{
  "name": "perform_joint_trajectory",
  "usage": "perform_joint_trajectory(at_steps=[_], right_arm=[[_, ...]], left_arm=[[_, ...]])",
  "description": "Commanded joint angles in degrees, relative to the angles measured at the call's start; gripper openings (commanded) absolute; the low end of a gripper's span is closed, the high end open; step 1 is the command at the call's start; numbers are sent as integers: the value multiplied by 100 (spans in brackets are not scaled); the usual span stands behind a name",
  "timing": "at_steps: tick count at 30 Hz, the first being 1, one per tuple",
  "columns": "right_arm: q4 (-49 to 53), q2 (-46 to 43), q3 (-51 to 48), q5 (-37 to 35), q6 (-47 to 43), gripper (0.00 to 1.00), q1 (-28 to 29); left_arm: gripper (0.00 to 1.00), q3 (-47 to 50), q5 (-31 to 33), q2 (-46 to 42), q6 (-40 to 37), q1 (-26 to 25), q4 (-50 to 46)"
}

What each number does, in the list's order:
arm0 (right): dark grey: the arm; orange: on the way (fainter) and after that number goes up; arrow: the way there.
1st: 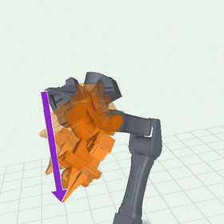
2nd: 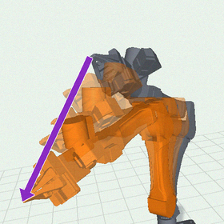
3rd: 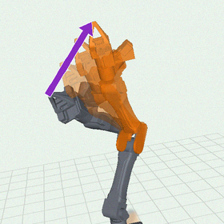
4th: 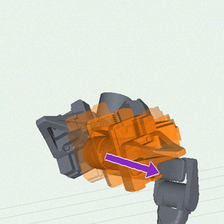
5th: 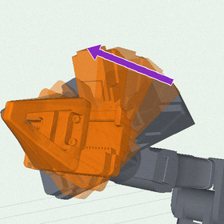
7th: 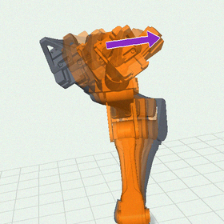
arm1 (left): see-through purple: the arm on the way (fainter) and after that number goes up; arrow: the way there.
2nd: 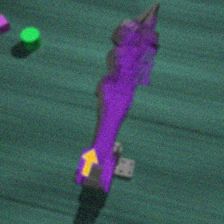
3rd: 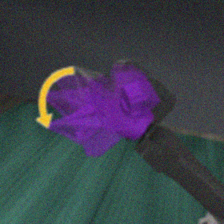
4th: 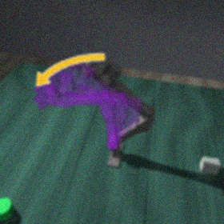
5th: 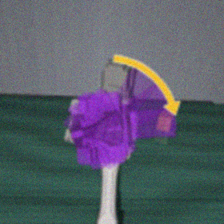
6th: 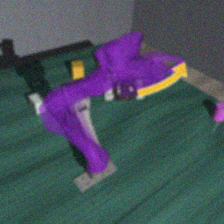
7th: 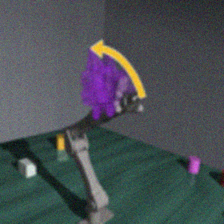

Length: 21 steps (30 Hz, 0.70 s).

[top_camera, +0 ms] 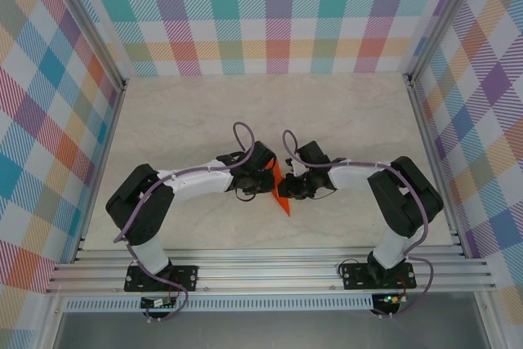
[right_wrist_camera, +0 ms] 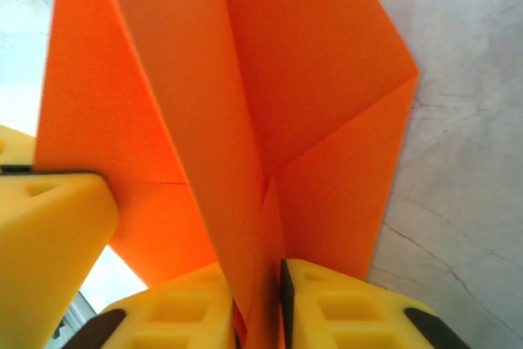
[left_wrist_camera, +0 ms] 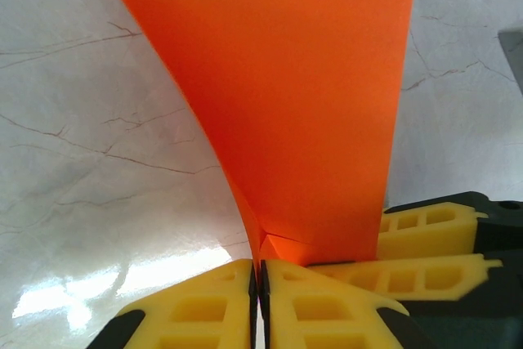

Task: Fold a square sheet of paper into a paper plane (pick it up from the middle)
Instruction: Pick up the paper plane from the center of the table.

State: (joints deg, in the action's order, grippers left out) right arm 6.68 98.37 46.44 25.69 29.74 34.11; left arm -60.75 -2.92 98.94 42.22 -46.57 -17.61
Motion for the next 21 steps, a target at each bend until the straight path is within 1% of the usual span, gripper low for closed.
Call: perform_joint_trajectory(at_steps=[1,3,5,7,9,11,12,15,17,21], right_arm=[[296,40,219,-127,-135,16,86],[504,-42,316,-290,-159,13,143],[798,-152,435,-545,-199,10,196],[1074,-283,543,-829,-217,9,227],[1558,-398,735,-1359,-130,8,224],[2218,-416,1053,-2065,-97,8,243],[2578,-387,1254,-2497,-58,8,250],[3259,-161,1725,-3253,-3,9,253],[3442,96,1979,-3381,36,9,253],[3453,529,2334,-3260,33,10,298]], left_arm=[[14,26,-25,19,24,45,71],[15,61,-49,-52,36,49,114],[20,132,-39,-188,63,43,119],[29,228,37,-385,109,49,374],[32,392,214,-684,162,48,459],[40,559,470,-992,212,52,469],[41,664,638,-1145,242,60,448],[44,950,1129,-1564,387,74,356],[45,1123,1379,-1789,499,88,301],[46,1357,1624,-2088,620,147,223]])
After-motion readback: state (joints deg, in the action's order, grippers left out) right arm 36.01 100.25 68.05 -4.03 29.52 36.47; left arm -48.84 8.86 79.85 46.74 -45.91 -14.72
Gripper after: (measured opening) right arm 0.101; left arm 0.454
